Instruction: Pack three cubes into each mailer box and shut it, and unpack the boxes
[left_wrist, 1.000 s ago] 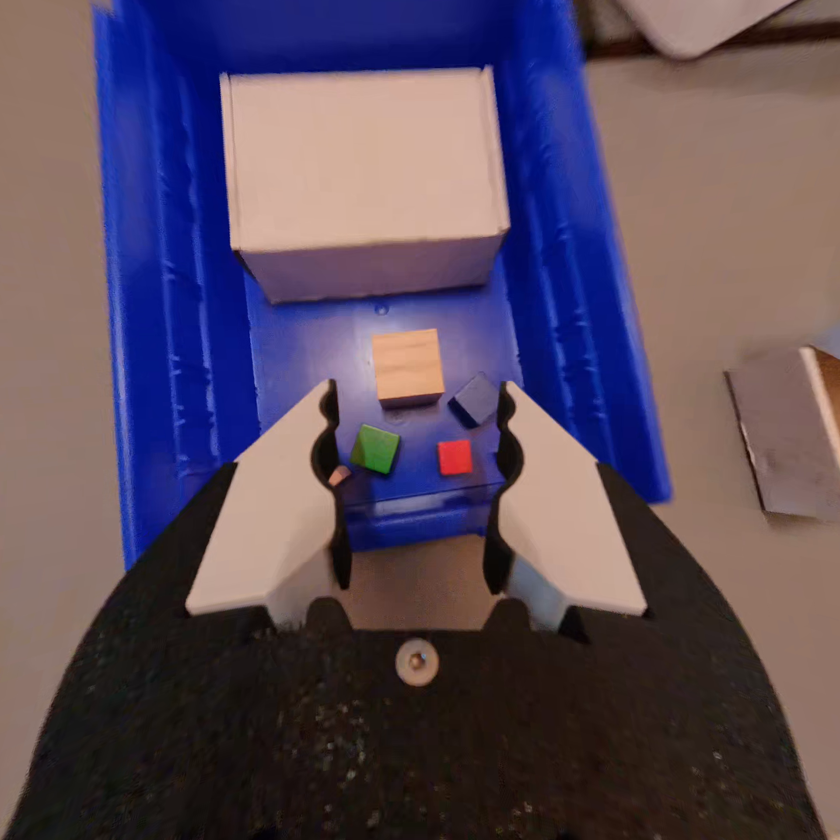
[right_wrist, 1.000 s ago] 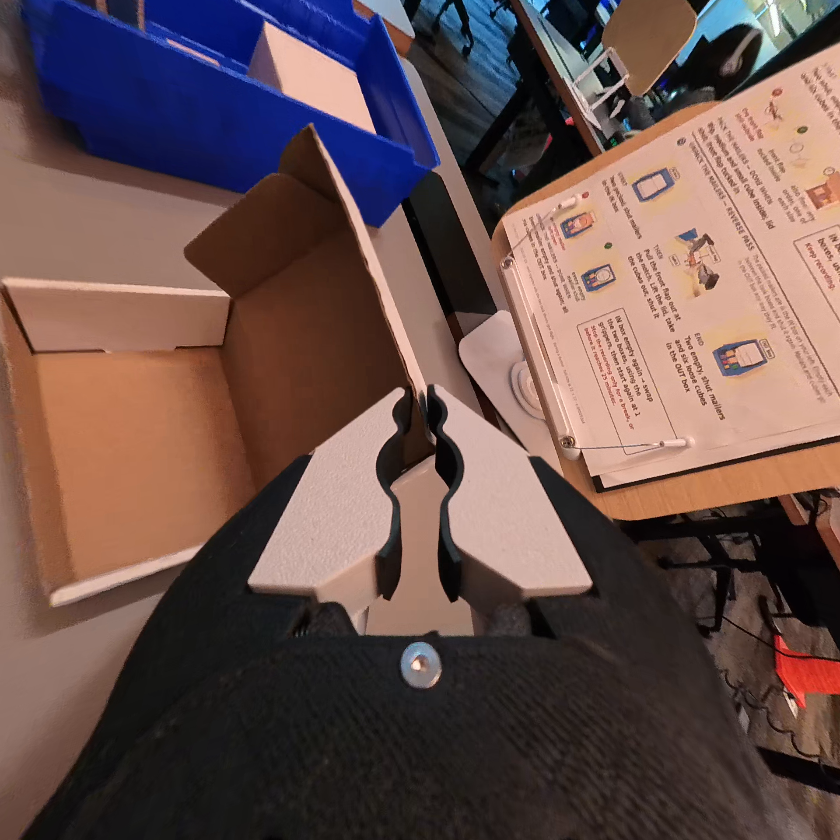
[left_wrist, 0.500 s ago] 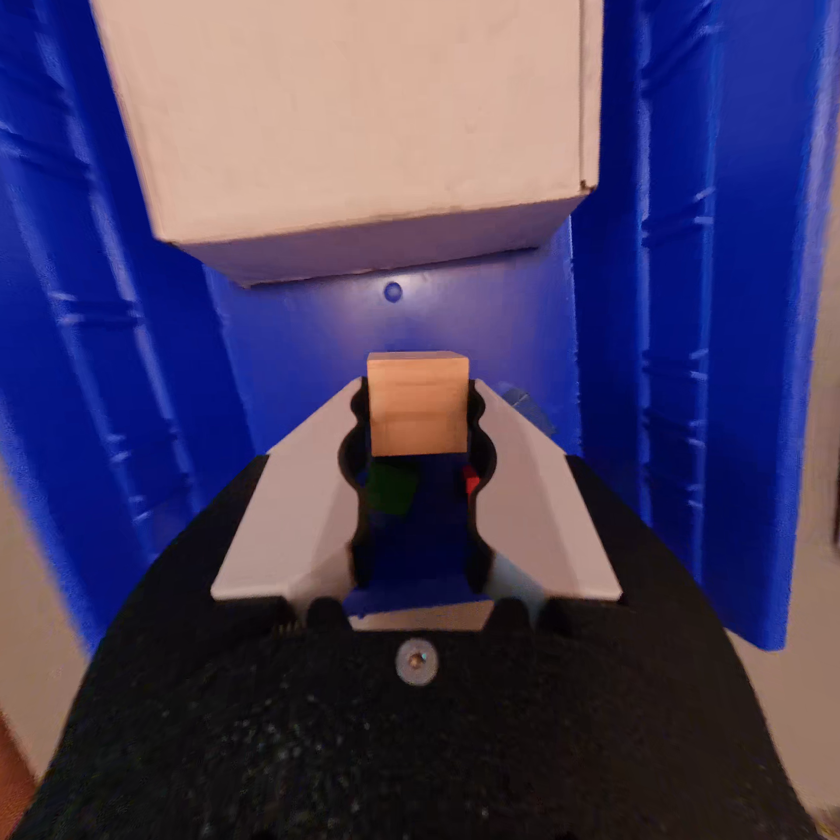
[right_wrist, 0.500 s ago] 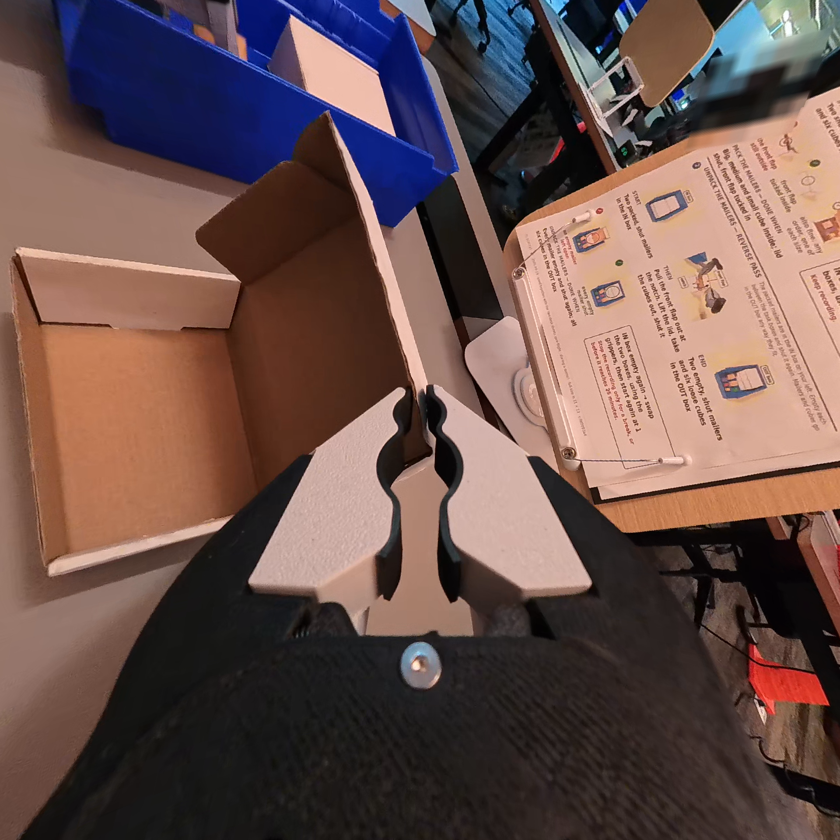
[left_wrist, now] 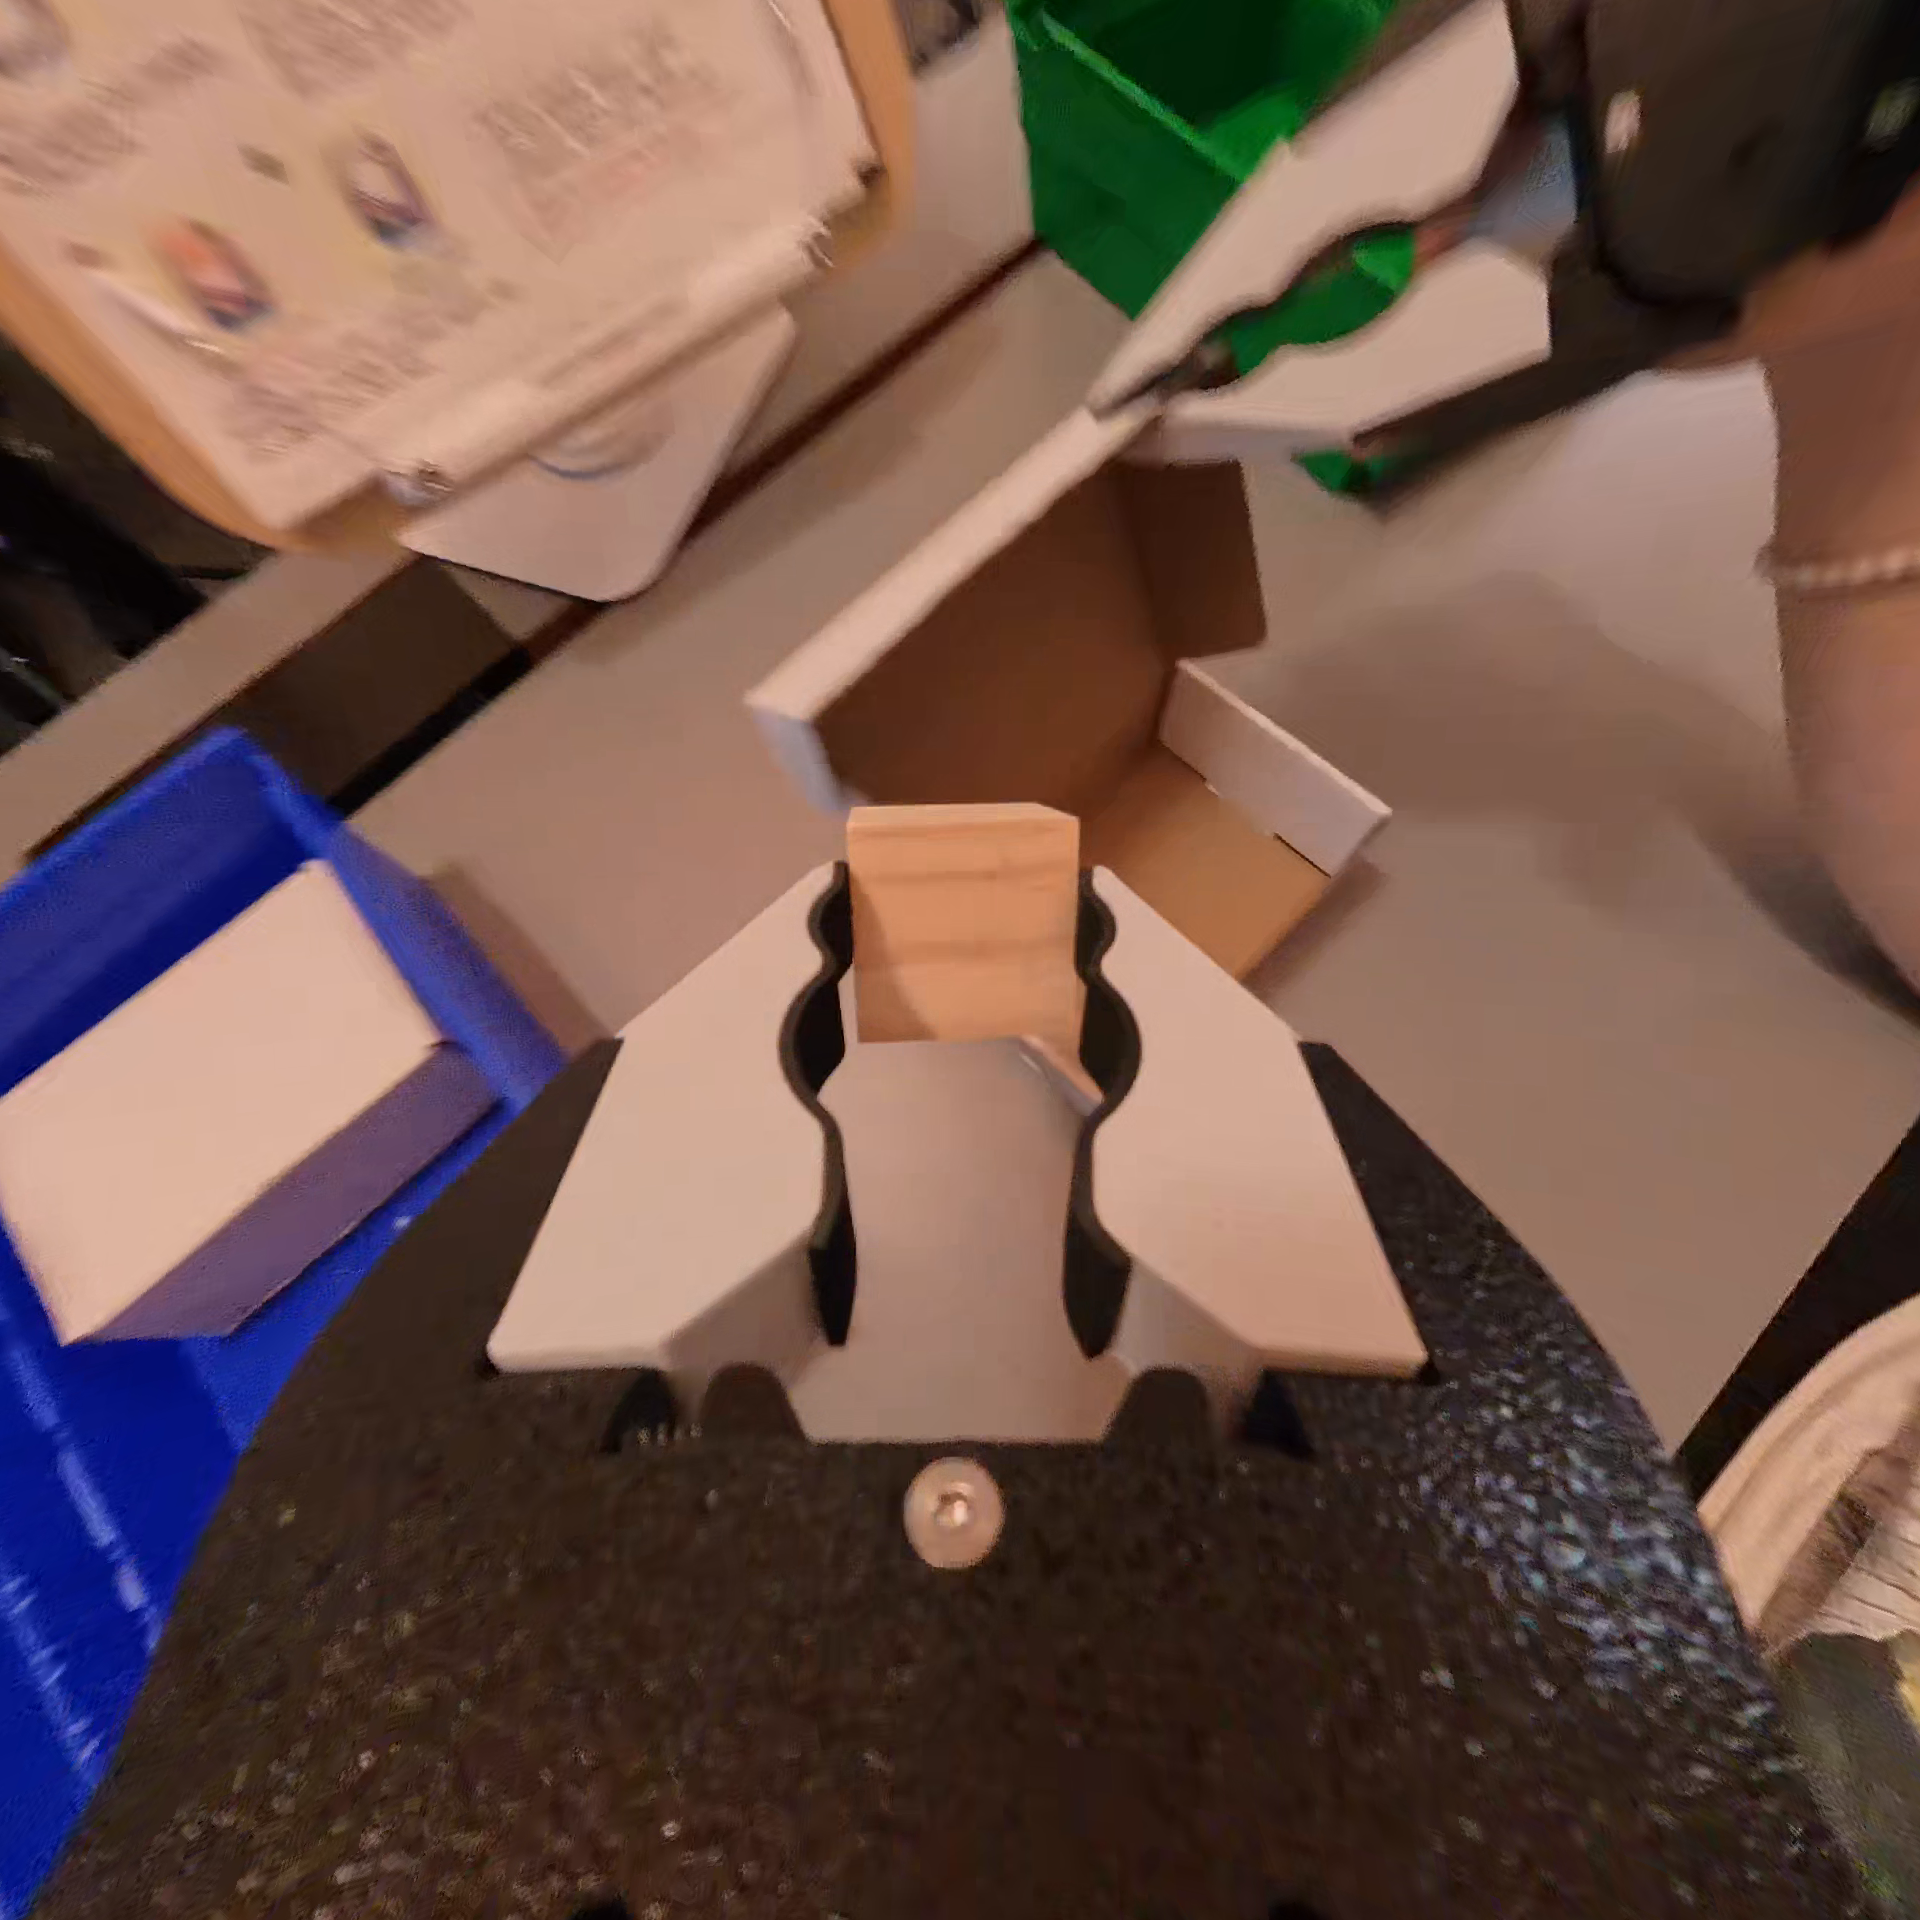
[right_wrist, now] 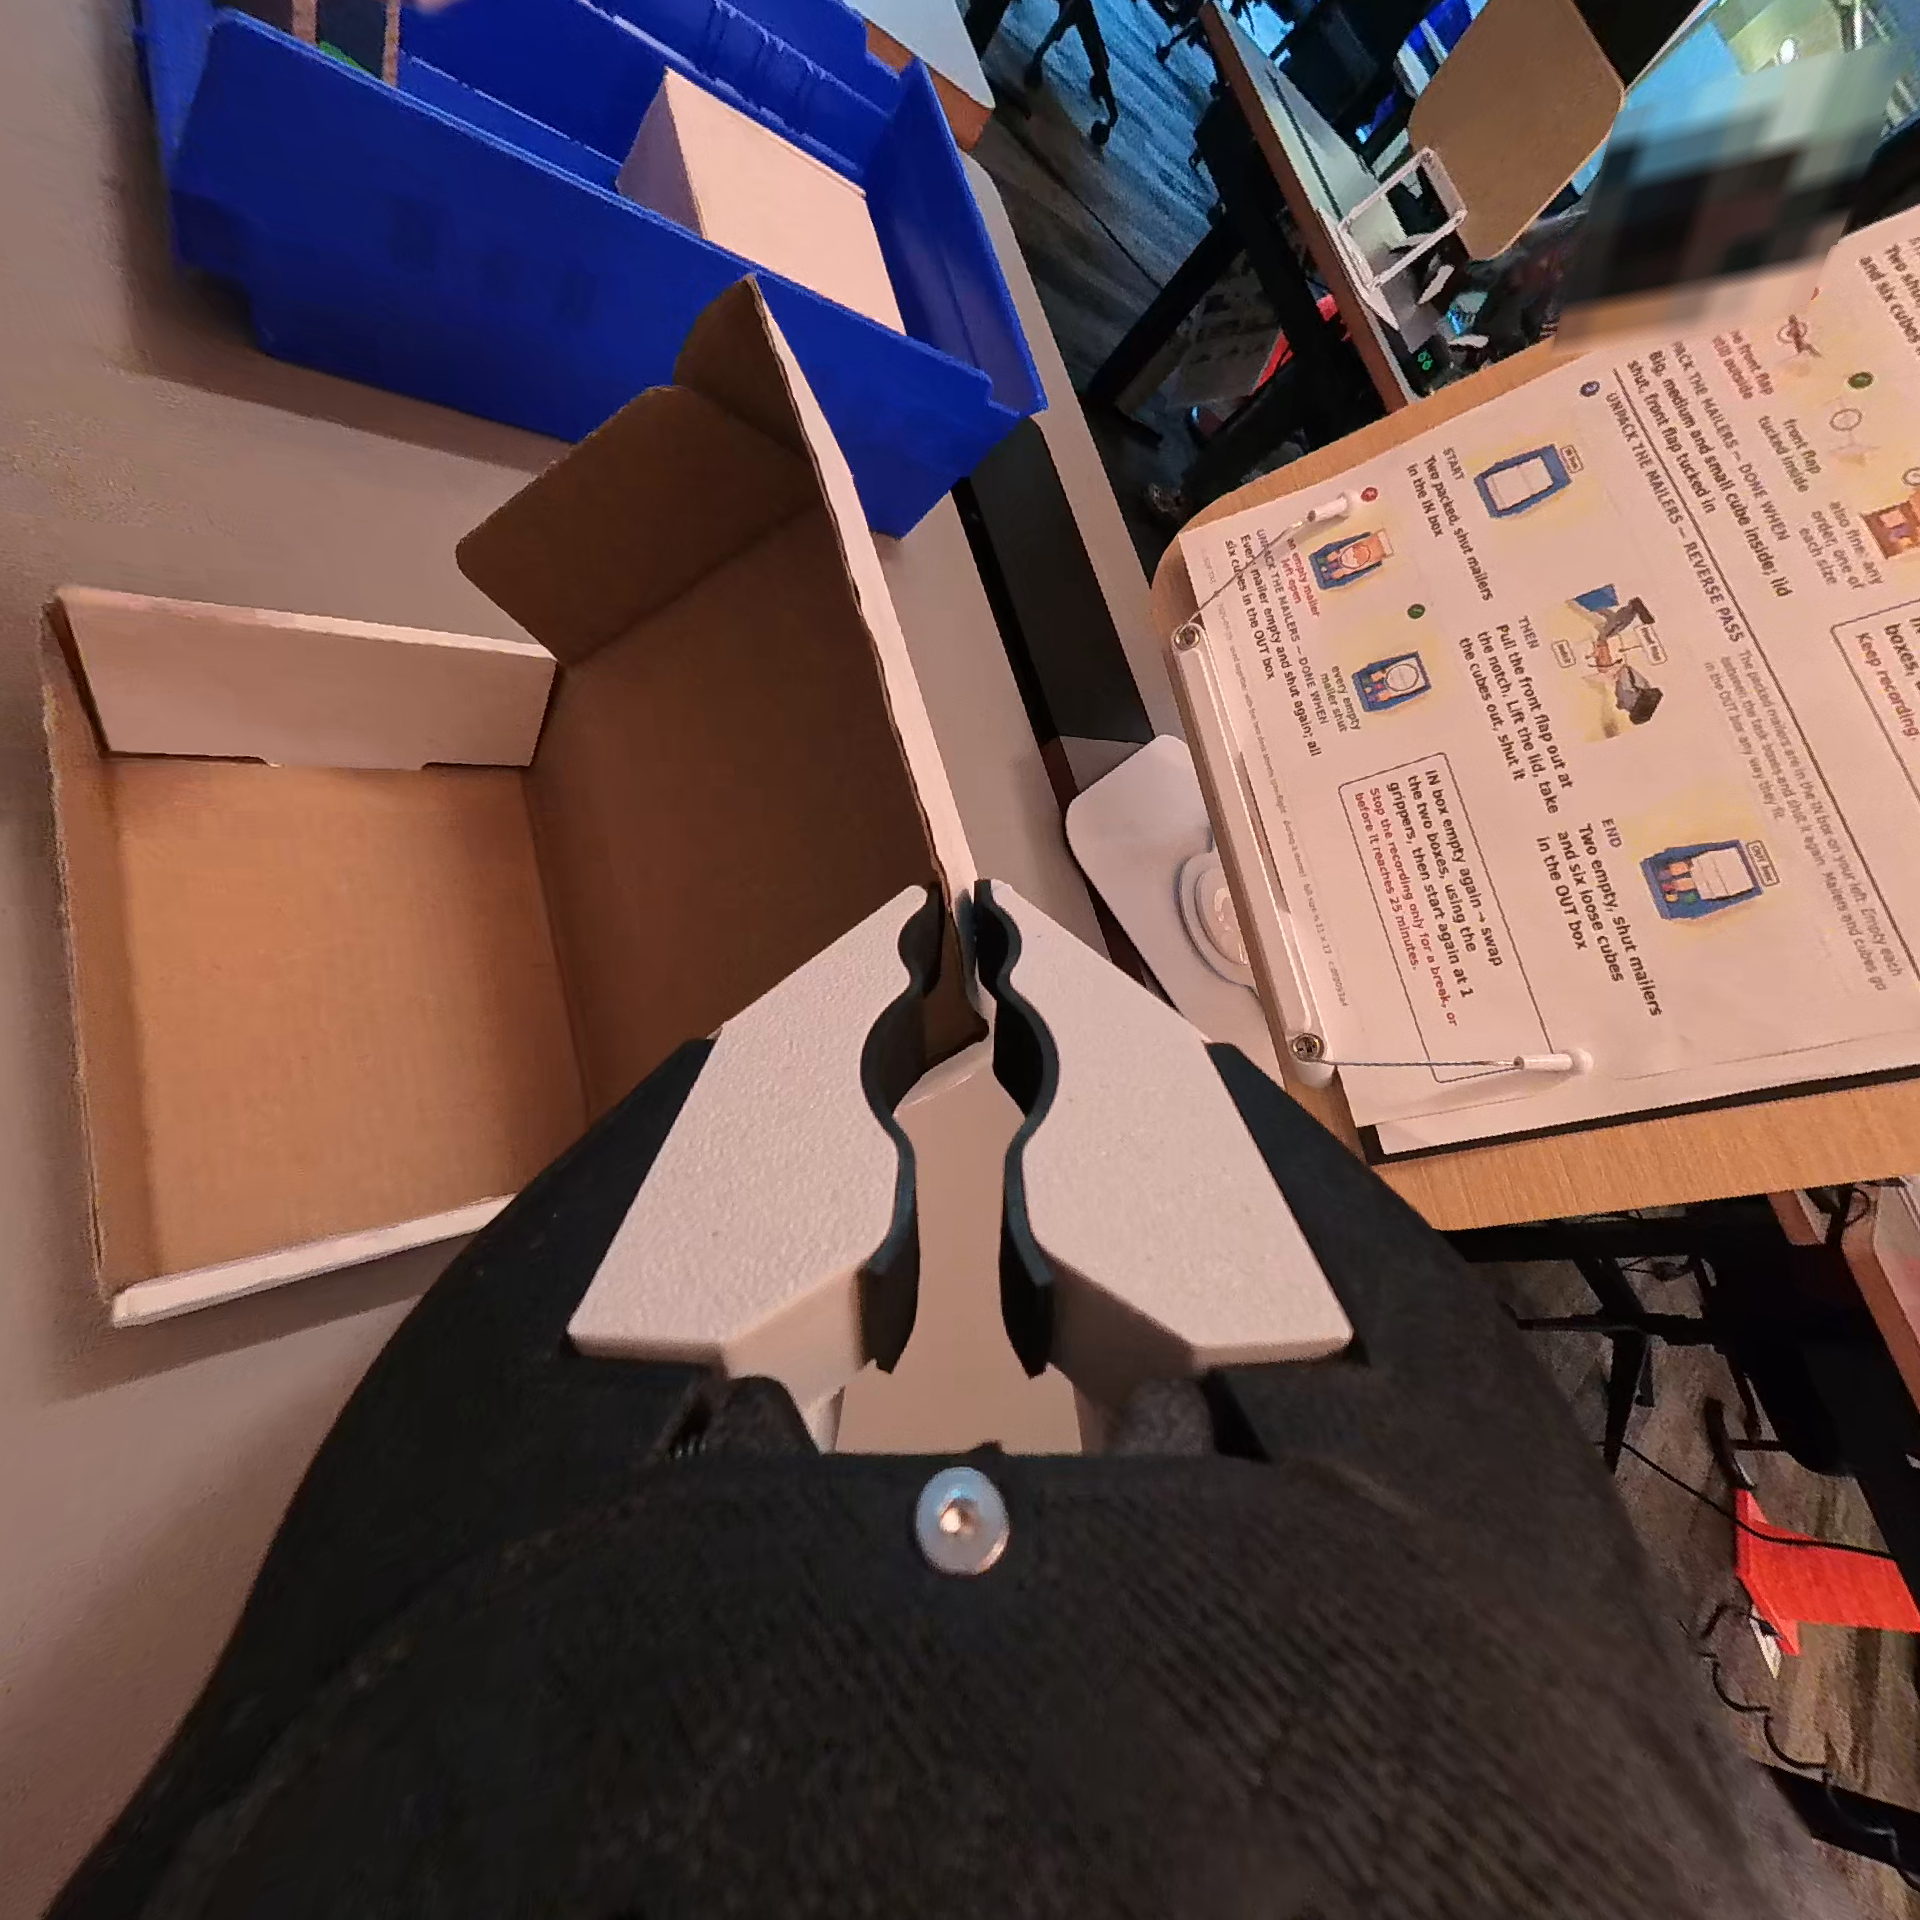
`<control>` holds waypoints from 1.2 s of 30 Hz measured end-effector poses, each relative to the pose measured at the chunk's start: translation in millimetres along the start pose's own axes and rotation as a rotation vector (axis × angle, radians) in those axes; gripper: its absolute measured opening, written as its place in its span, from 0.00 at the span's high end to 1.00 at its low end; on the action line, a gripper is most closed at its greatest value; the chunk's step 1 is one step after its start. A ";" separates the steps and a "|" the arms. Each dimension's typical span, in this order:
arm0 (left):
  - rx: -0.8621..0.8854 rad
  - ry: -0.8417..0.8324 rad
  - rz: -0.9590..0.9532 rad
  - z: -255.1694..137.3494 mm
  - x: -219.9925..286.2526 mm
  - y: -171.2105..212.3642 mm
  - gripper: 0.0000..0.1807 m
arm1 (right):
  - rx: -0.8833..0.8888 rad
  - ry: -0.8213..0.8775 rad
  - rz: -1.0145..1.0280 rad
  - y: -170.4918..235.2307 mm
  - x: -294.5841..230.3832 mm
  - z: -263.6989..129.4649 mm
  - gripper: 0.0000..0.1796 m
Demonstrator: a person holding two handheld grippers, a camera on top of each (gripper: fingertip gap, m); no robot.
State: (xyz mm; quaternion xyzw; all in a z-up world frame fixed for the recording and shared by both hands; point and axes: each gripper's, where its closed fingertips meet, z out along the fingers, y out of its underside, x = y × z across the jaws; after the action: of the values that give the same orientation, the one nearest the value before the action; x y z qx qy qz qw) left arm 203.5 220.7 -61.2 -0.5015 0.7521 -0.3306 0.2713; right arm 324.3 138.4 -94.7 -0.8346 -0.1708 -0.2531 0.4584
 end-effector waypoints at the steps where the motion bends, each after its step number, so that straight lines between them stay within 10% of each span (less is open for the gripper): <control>1: -0.043 0.013 0.023 16.4 13.5 7.6 0.78 | 0.000 -0.001 -0.003 -0.8 -0.7 -0.1 0.98; 8: -0.284 -0.065 0.006 114.6 40.2 68.3 0.78 | -0.016 0.001 -0.019 -0.6 -4.5 -1.1 0.98; 17: -0.277 -0.247 -0.114 134.5 24.5 88.7 0.78 | -0.027 -0.004 -0.024 1.8 -6.1 -2.7 0.98; 28: -0.010 -0.161 -0.143 24.4 3.3 56.5 0.82 | -0.028 -0.002 -0.026 2.5 -6.5 -3.4 0.99; 36: -0.295 -0.281 0.044 -18.8 -122.8 129.5 0.79 | -0.039 0.007 -0.042 3.2 -6.1 -1.6 0.99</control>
State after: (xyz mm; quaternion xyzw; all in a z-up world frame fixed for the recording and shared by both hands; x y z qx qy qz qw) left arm 158.1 375.6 -139.5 -0.5605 0.7579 -0.1375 0.3042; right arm 320.6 135.0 -99.7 -0.8387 -0.1816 -0.2687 0.4374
